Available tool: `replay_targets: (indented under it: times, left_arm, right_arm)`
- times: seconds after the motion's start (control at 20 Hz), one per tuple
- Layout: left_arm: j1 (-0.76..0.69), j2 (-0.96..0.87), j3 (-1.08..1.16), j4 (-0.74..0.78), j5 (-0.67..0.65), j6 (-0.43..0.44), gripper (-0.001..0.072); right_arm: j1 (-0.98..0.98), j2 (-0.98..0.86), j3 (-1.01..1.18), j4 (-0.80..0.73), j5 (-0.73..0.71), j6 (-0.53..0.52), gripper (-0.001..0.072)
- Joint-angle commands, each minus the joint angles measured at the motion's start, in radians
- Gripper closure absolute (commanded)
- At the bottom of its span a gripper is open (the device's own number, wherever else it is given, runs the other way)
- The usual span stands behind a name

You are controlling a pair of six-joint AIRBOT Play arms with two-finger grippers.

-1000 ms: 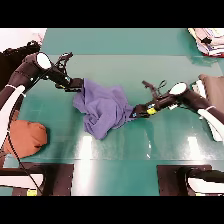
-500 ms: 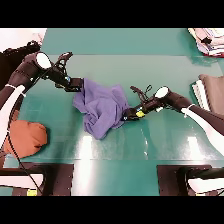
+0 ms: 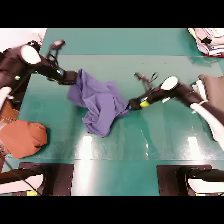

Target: Fold the shirts.

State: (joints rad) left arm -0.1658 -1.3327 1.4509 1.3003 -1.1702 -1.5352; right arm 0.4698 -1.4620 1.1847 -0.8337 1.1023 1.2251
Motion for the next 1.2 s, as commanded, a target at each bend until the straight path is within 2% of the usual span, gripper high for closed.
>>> replay_targets:
  times: [0.0, 0.4, 0.65, 0.9, 0.95, 1.05, 1.15]
  left_arm:
    - [0.0, 0.17, 0.069, 0.038, 0.011, 0.022, 0.0679]
    - [0.0, 0.496, 0.263, -0.068, 0.01, 0.025, 0.0679]
    - [0.0, 0.511, 0.425, -0.194, 0.002, 0.026, 0.0679]
    - [0.0, 0.511, 0.525, -0.195, 0.007, 0.026, 0.068]
    - [0.0, 0.51, 0.525, -0.192, 0.003, 0.048, 0.068]
    - [0.0, 0.486, 0.513, -0.163, -0.067, 0.061, 0.068]
    - [0.0, 0.439, 0.451, -0.152, -0.156, 0.061, 0.068]
  right_arm:
    - [-0.118, 0.14, 0.15, -0.142, 0.07, 0.024, 0.0699]
    - [-0.322, 0.39, 0.497, -0.164, 0.103, 0.024, 0.0699]
    - [-0.373, 0.452, 0.676, -0.165, 0.103, 0.024, 0.0699]
    - [-0.435, 0.438, 0.841, -0.165, 0.112, 0.024, 0.0699]
    - [-0.451, 0.419, 0.879, -0.165, 0.124, 0.024, 0.07]
    - [-0.462, 0.367, 0.916, -0.163, 0.142, 0.05, 0.07]
    - [-0.443, 0.305, 0.863, -0.162, 0.163, 0.071, 0.07]
